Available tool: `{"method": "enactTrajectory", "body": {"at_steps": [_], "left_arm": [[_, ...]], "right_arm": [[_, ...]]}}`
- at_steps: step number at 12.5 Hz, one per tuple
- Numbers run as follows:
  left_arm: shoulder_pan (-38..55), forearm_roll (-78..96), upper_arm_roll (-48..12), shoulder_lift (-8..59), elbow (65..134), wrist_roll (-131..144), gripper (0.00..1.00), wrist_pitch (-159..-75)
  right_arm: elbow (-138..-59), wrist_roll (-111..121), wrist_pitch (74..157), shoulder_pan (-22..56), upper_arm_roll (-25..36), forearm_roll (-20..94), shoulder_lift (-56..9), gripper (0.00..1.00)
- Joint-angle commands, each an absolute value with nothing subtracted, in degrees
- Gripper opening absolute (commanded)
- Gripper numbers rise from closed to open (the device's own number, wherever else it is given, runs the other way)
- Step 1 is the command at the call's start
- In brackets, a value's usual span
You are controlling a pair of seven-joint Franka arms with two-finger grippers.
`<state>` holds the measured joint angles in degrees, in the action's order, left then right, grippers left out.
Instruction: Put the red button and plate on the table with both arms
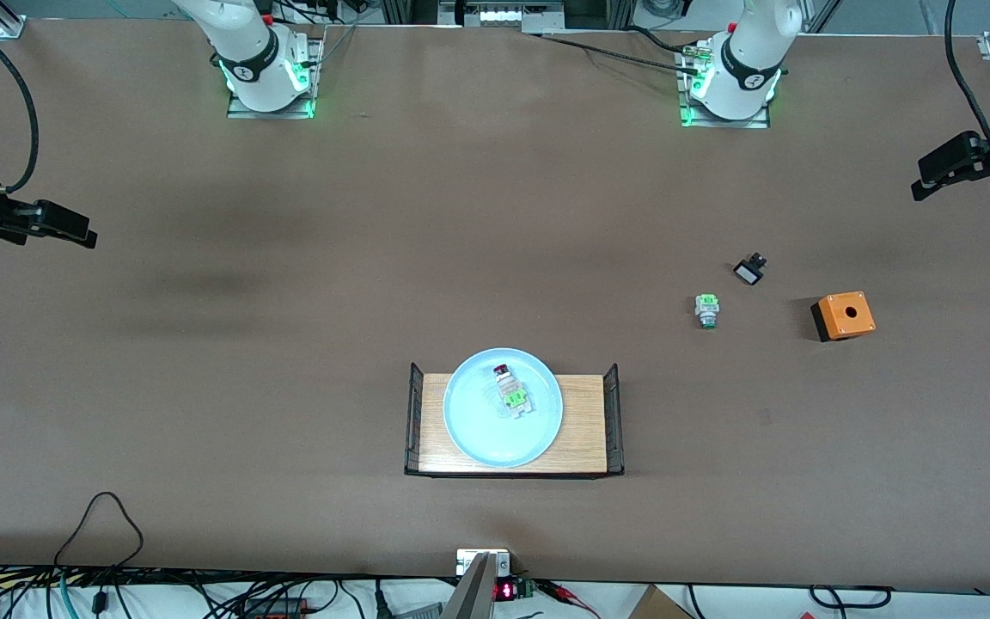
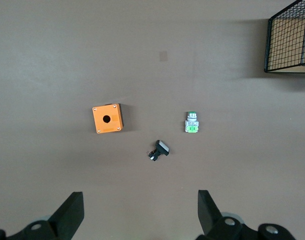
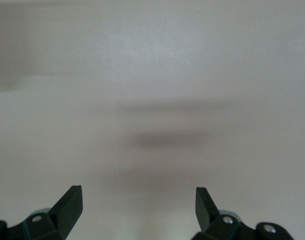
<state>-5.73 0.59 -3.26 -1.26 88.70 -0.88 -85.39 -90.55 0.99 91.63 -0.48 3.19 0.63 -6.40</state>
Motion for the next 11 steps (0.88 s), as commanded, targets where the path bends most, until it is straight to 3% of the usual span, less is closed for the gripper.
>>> {"method": "enactTrajectory", "body": {"at_steps": [1,6,11], "left_arm": [[-6.2,-0.2,-3.8,-2.0,89.1,-1.7,1.00,-84.2],[-6.2,-1.3,-3.9,-0.7,89.2,-1.8,1.00,-83.8],[-4.9,-0.8,-4.0,6.0,85.5,15.6,1.00,-84.6]], "right_arm": [[-90.1,1.8,90.6,-0.9,2.7,-0.1,-6.1,1.00],[-89.9,1.8,90.5,-0.9,2.7,-0.1,-6.1,1.00],[-89.9,1.7,90.6,-0.9,2.7,-0.1,-6.2,1.00]]}}
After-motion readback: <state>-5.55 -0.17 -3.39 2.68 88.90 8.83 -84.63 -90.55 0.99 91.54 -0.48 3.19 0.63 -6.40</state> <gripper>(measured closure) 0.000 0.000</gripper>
